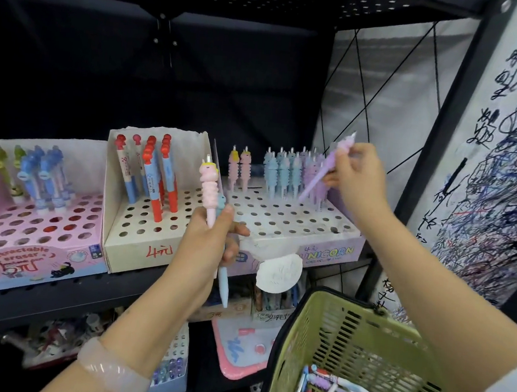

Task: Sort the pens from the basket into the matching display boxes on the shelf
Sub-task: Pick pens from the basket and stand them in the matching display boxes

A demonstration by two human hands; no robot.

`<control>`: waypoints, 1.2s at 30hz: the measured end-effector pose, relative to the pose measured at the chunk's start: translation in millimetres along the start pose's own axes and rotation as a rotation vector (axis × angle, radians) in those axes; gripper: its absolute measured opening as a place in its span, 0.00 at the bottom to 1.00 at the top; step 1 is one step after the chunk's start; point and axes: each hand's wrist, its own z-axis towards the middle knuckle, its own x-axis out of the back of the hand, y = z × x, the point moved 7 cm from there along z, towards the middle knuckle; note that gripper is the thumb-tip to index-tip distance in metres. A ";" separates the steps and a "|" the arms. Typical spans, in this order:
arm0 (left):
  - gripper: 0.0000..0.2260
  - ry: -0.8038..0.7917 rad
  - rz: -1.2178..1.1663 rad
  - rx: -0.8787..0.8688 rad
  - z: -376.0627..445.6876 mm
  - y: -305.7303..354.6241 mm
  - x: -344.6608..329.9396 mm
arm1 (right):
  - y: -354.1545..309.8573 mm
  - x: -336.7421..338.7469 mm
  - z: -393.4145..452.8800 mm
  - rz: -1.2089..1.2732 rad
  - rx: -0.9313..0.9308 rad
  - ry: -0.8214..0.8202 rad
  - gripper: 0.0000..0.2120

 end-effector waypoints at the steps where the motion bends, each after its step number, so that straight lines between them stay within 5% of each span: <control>1: 0.04 0.002 -0.001 -0.001 0.5 1.0 -0.9 | 0.4 9.9 5.3 -0.126 0.073 0.054 0.06; 7: 0.06 -0.086 0.089 -0.040 -1.9 0.5 -8.5 | 9.8 19.0 14.9 -0.611 0.295 0.120 0.10; 19: 0.06 -0.101 0.098 -0.069 -6.7 1.6 -0.8 | 52.9 -3.4 23.6 -0.774 0.070 -0.193 0.10; 23: 0.06 -0.136 0.055 -0.083 -11.1 4.6 -1.2 | 29.5 1.0 10.1 -0.809 0.155 0.028 0.11; 25: 0.05 -0.149 0.040 -0.080 -11.8 4.9 -1.9 | 4.8 -8.9 -7.0 -0.614 0.260 0.065 0.06; 29: 0.06 -0.169 0.015 -0.099 -12.9 6.7 -4.9 | -19.9 -72.5 -57.8 -0.139 0.169 -0.506 0.05; 31: 0.06 -0.167 -0.014 -0.103 -13.1 8.3 -5.0 | -24.8 -89.7 -76.0 -0.035 0.121 -0.655 0.05; 36: 0.06 -0.107 -0.073 -0.051 -11.5 6.4 5.1 | -19.7 -95.3 -77.7 0.116 0.020 -0.628 0.06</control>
